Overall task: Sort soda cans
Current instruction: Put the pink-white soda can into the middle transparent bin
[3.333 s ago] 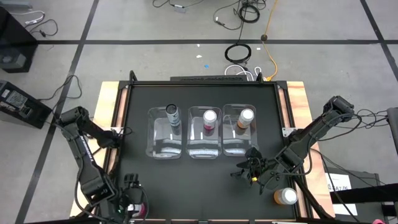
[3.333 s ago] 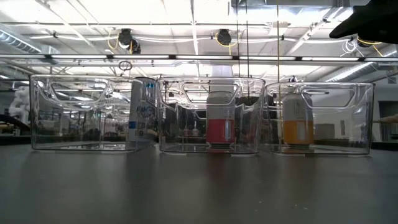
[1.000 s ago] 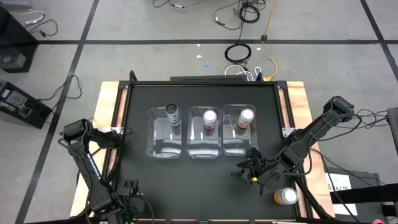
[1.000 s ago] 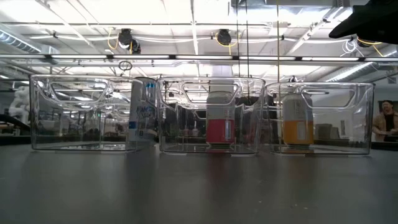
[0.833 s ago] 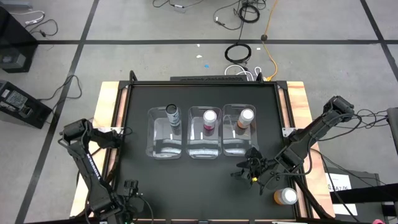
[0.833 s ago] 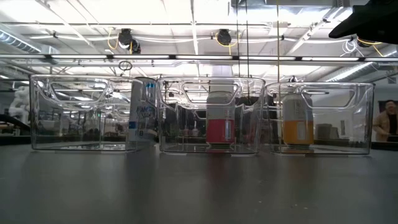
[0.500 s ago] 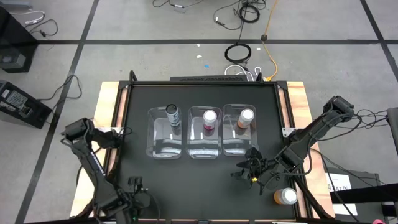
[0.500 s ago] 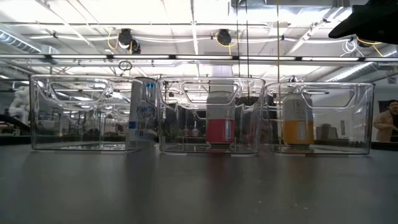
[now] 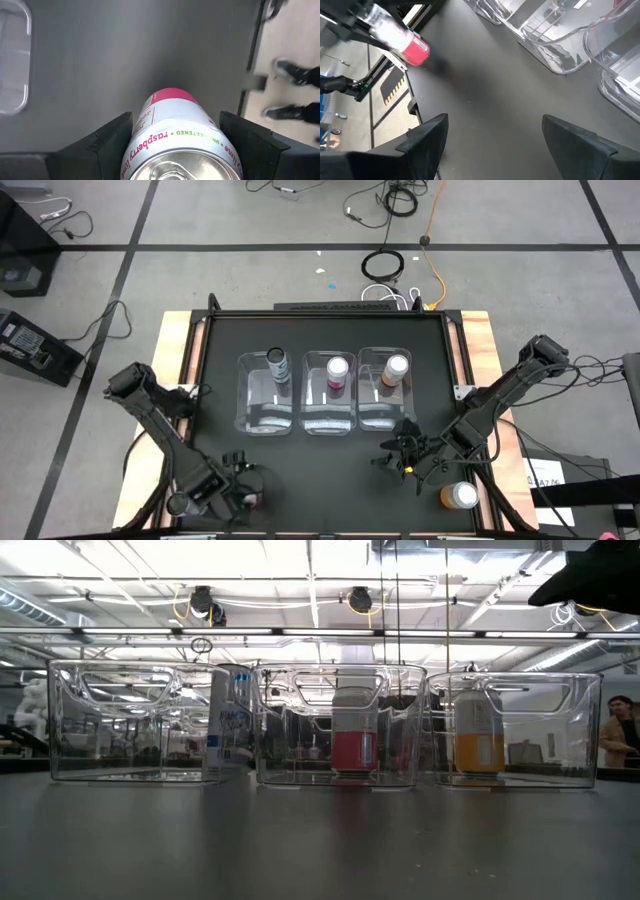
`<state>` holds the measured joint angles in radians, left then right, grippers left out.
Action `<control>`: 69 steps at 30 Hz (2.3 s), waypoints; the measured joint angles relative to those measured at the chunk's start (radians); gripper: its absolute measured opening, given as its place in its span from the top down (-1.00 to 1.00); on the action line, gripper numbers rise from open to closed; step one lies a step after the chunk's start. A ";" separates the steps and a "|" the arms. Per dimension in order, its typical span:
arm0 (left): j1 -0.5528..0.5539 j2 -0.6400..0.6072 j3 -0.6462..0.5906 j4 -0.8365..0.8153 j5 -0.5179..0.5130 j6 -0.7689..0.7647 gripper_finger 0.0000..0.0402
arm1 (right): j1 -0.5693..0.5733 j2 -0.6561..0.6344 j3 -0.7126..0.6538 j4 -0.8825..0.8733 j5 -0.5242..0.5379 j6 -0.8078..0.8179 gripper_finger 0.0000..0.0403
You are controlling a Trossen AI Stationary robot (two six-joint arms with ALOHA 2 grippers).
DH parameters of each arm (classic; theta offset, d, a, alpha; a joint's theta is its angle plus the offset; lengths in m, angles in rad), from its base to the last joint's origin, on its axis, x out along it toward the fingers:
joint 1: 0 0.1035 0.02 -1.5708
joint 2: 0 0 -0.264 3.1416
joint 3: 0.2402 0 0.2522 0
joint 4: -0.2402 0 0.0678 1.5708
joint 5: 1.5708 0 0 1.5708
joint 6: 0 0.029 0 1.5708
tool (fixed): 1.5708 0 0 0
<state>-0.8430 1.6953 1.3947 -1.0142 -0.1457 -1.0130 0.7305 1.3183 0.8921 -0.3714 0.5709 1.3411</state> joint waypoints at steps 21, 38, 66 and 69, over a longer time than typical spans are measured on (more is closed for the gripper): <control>0.437 -0.010 0.311 -0.028 0.035 0.313 -0.43 | 0.123 0.251 0.000 0.158 -0.078 0.086 -0.55; 0.931 0.028 0.371 0.036 0.169 0.795 -0.43 | 0.140 0.300 0.000 0.239 -0.005 0.117 -0.55; 1.042 0.305 0.370 -0.025 0.197 1.212 -0.50 | 0.107 0.299 0.000 0.226 0.087 0.203 -0.55; 1.046 0.318 0.370 0.005 0.195 1.237 -0.51 | 0.107 0.299 0.000 0.226 0.087 0.219 -0.55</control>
<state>0.2031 2.0138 1.7649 -1.0095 0.0497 0.2242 0.8373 1.6176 0.8921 -0.1452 0.6575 1.5599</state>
